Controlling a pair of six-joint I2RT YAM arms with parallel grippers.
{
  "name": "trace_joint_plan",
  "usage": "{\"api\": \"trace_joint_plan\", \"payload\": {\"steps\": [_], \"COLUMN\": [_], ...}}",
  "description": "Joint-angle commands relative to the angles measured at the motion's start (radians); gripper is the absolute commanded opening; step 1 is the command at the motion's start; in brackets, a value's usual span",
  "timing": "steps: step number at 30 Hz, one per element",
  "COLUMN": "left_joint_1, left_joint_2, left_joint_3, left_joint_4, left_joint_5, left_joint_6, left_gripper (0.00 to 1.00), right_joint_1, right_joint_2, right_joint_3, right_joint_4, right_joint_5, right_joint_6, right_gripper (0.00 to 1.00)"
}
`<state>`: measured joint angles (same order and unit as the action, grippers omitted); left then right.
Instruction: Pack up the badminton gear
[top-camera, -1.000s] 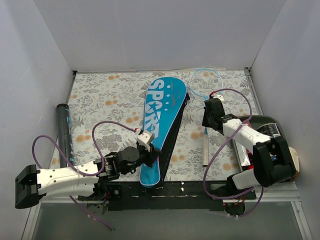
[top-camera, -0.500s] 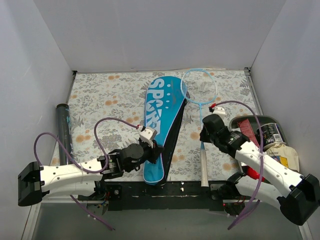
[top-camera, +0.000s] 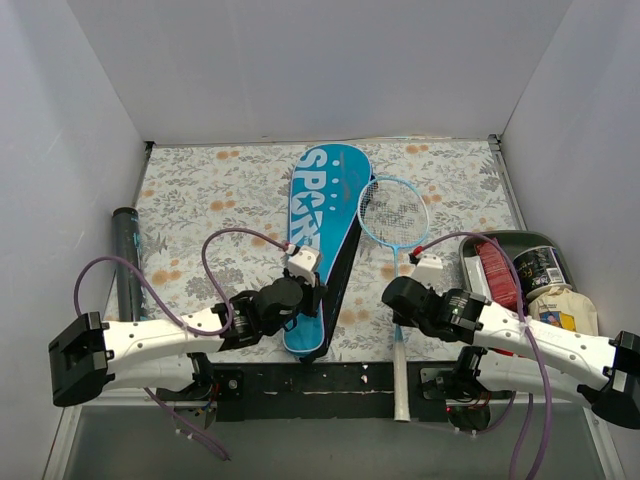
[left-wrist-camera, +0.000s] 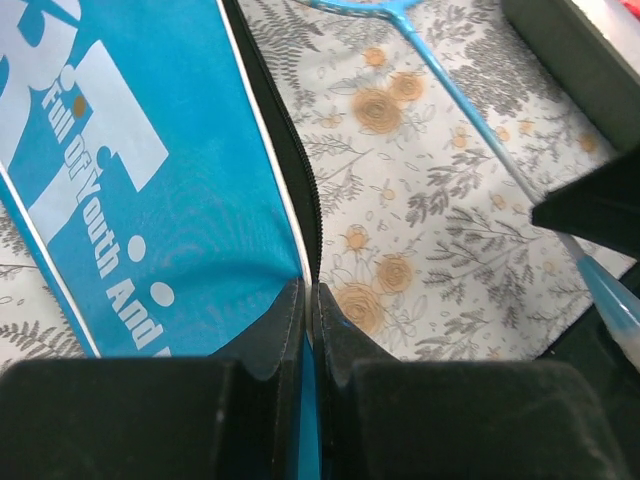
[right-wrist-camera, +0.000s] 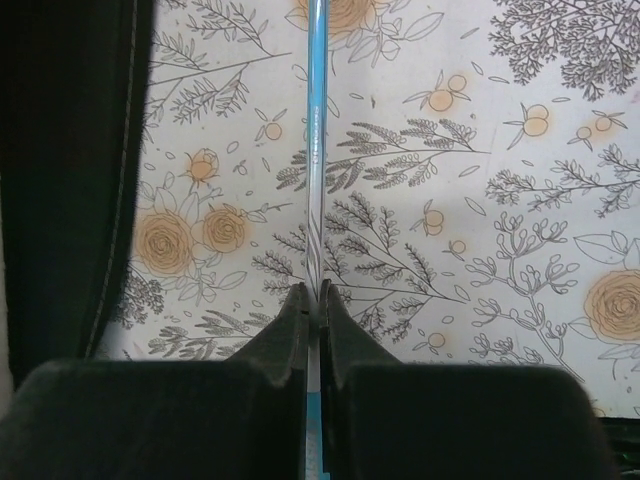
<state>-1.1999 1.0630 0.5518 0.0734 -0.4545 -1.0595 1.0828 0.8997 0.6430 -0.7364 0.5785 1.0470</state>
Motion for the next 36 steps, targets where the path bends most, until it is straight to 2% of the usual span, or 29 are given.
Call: {"api": "trace_joint_plan", "payload": {"steps": [1,7,11,14,19,23,32,36], "left_joint_1": [0.077,0.157,0.168,0.166,0.168,0.168,0.168,0.168], "left_joint_2": [0.008,-0.003,-0.003,0.000,-0.011,-0.021,-0.041,-0.044], "left_joint_3": [0.037,0.022,0.034,0.042,0.042,0.042,0.031,0.020], "left_joint_4": [0.023,0.042,0.037,0.031,0.023,0.022,0.012,0.025], "left_joint_5": [0.007,0.065,0.088,0.100,0.114,0.117,0.146,0.186], "left_joint_6": [-0.003,-0.014,-0.008,-0.011,-0.022,-0.023,-0.030,-0.042], "left_gripper": [0.00,0.00,0.00,0.00,0.00,0.00,0.00,0.00], "right_joint_1": [0.046,0.101,0.146,0.190,0.293,0.333,0.335,0.289], "right_joint_2": [-0.021,-0.030,0.001,0.053,0.178,0.252,0.309,0.340], "right_joint_3": [0.024,0.003,-0.008,0.036,0.171,0.217,0.253,0.256], "right_joint_4": [-0.113,-0.130,-0.083,-0.049,-0.138,-0.158,0.008,0.127], "right_joint_5": [0.115,0.089,0.086,0.106,0.168,0.196,0.273,0.262], "right_joint_6": [0.131,0.169,0.160,0.142,0.192,0.214,0.097,-0.013], "right_gripper": [0.01,0.01,0.01,0.01,0.01,0.01,0.01,0.01]}}
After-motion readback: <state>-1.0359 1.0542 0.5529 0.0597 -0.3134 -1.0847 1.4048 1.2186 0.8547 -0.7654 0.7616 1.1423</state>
